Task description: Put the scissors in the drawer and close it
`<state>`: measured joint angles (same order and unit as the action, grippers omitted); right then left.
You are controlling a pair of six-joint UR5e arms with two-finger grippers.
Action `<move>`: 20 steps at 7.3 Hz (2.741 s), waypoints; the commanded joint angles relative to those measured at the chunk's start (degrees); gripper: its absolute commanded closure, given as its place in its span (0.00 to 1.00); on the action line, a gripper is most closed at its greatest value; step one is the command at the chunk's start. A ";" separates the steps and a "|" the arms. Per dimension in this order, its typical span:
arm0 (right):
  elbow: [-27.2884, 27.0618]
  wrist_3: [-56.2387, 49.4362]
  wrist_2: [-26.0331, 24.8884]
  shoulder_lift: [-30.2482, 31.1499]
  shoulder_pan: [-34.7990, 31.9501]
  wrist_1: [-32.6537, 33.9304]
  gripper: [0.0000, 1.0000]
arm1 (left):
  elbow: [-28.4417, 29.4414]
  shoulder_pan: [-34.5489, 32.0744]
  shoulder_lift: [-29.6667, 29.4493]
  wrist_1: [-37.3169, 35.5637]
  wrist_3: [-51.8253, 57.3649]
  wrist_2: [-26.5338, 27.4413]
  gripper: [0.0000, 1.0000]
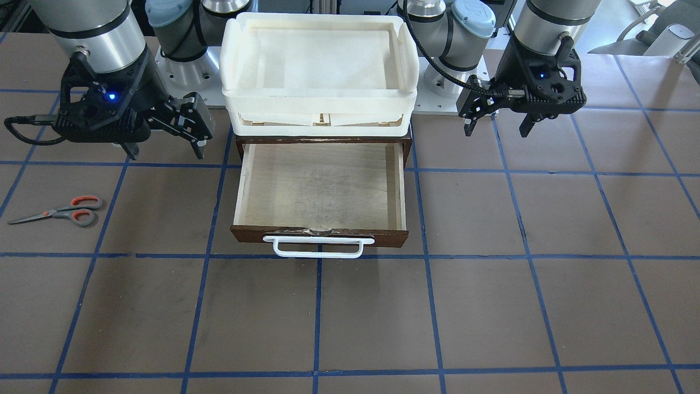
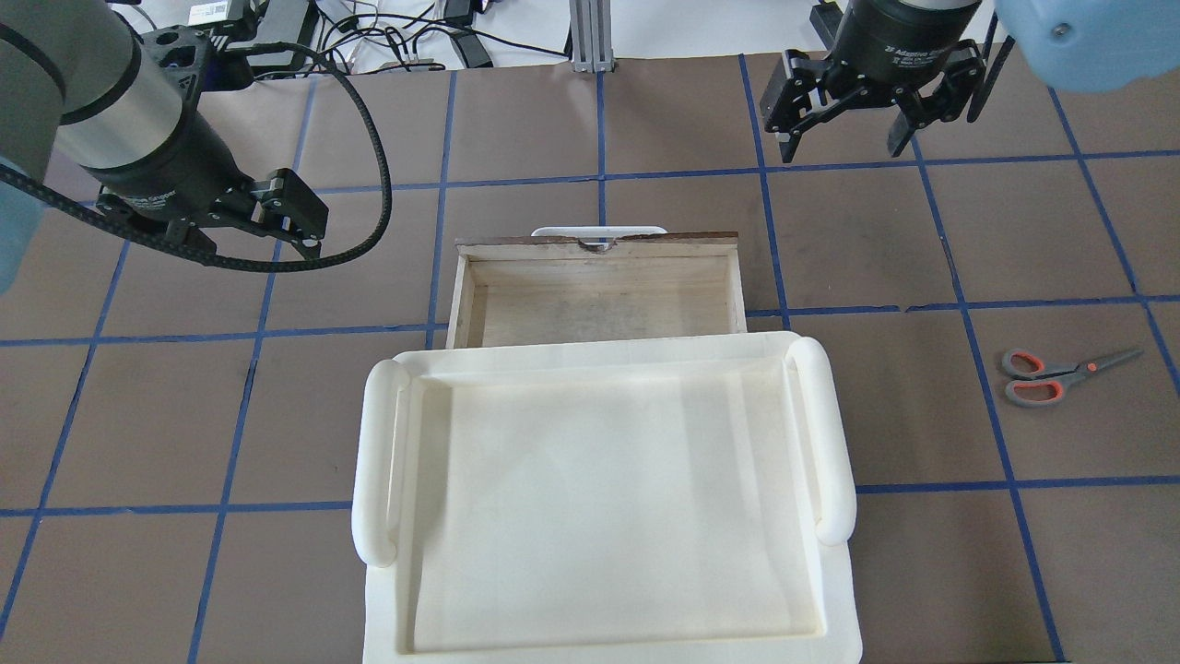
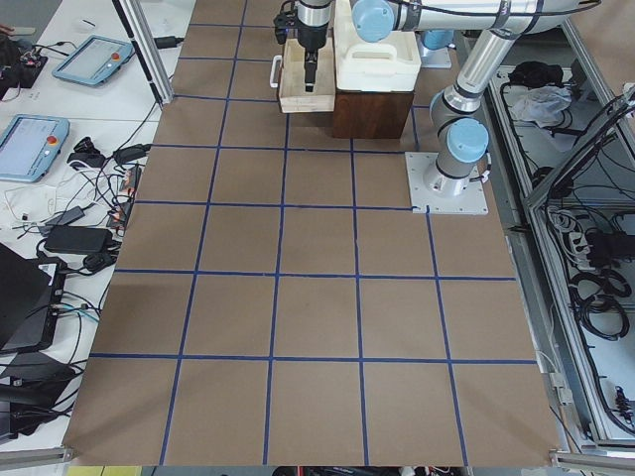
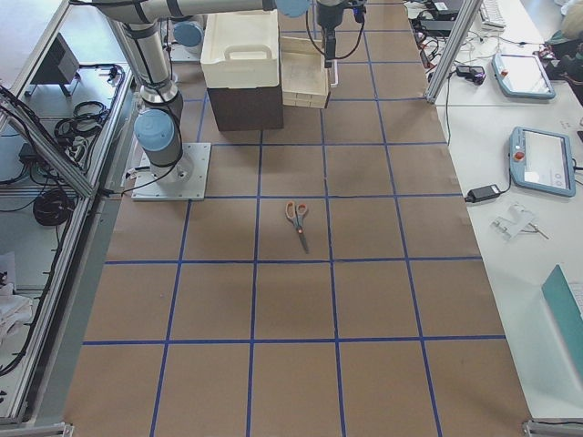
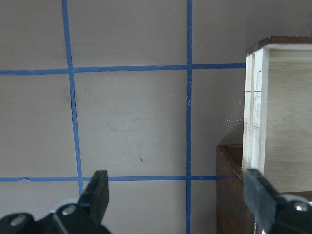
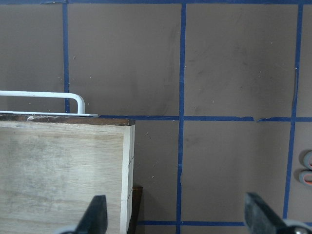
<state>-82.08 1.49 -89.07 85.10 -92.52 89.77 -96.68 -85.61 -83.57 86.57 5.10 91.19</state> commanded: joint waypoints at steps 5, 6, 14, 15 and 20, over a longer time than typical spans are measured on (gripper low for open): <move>-0.18 -0.95 -0.49 -0.28 0.23 -0.30 0.00 | -0.35 0.00 0.17 0.01 0.00 0.22 0.00; -0.27 -5.83 -0.49 -0.19 1.10 -0.39 0.00 | -0.35 0.00 0.17 0.01 0.00 0.22 0.00; -21.42 -76.44 -0.58 3.15 27.24 5.02 0.00 | -0.35 0.00 0.17 0.01 0.00 0.22 0.00; -23.80 -89.77 -2.32 2.54 30.78 10.46 0.00 | -0.35 0.00 0.17 0.01 0.00 0.31 0.00; -32.24 -136.87 -3.14 -4.57 44.51 29.54 0.00 | -0.35 0.00 0.25 0.01 0.00 0.31 0.00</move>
<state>-111.79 -125.38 -92.87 82.43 -50.82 113.83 -97.03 -85.60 -83.36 86.57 5.10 91.49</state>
